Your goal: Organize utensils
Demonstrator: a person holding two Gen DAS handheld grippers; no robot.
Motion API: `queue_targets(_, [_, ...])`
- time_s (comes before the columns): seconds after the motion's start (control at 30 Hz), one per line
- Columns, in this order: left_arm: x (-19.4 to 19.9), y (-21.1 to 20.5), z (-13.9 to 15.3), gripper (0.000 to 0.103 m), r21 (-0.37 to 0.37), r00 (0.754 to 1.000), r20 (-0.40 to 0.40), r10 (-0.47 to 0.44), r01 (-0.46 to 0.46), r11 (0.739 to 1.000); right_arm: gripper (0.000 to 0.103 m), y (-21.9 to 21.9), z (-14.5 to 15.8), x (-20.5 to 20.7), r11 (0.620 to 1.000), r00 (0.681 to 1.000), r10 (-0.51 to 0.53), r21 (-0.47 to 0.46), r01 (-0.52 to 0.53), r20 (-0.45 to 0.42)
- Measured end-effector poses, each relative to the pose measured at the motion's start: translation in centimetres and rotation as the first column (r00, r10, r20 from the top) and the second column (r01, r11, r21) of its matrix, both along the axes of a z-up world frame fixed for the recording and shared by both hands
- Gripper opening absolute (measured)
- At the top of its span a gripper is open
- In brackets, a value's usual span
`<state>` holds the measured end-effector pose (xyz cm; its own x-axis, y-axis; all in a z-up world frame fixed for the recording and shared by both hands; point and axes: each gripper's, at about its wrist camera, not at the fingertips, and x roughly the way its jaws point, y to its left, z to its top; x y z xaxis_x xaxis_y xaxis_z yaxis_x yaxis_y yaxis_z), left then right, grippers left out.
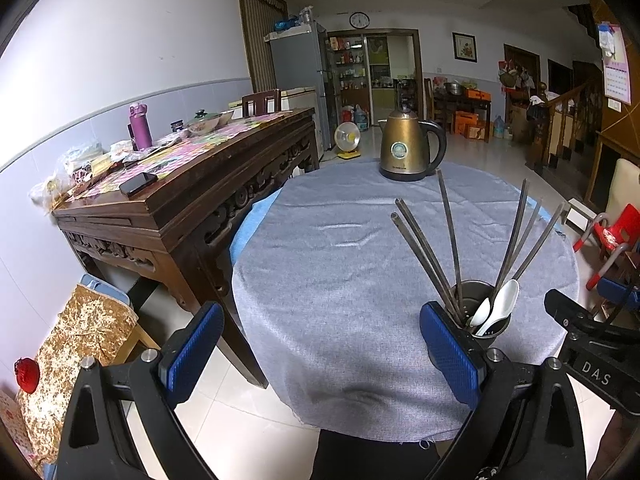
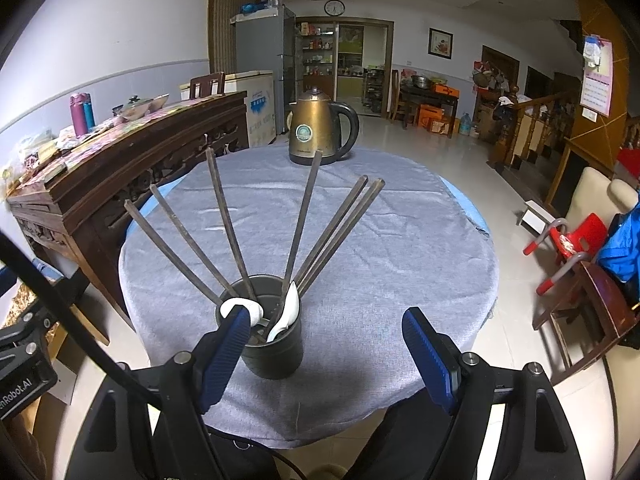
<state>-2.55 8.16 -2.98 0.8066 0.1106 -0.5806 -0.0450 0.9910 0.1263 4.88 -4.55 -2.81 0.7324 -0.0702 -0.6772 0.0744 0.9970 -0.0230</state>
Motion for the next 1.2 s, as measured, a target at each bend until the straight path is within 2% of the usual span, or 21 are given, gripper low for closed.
queue_targets(0.8, [-0.8, -0.6, 0.9, 0.098, 0.022, 1.0, 0.008, 0.013, -0.013, 1.0, 0.081, -0.4, 0.1, -0.1, 1.0, 1.0, 0.003, 0.028, -0.003, 0.013])
queue_targets(1.2, [-1.4, -2.1, 2.3, 0.098, 0.056, 0.999, 0.027, 0.021, -0.023, 0.998, 0.081, -1.2, 1.0, -0.9, 0.999, 0.998, 0.015, 0.027, -0.017, 0.064])
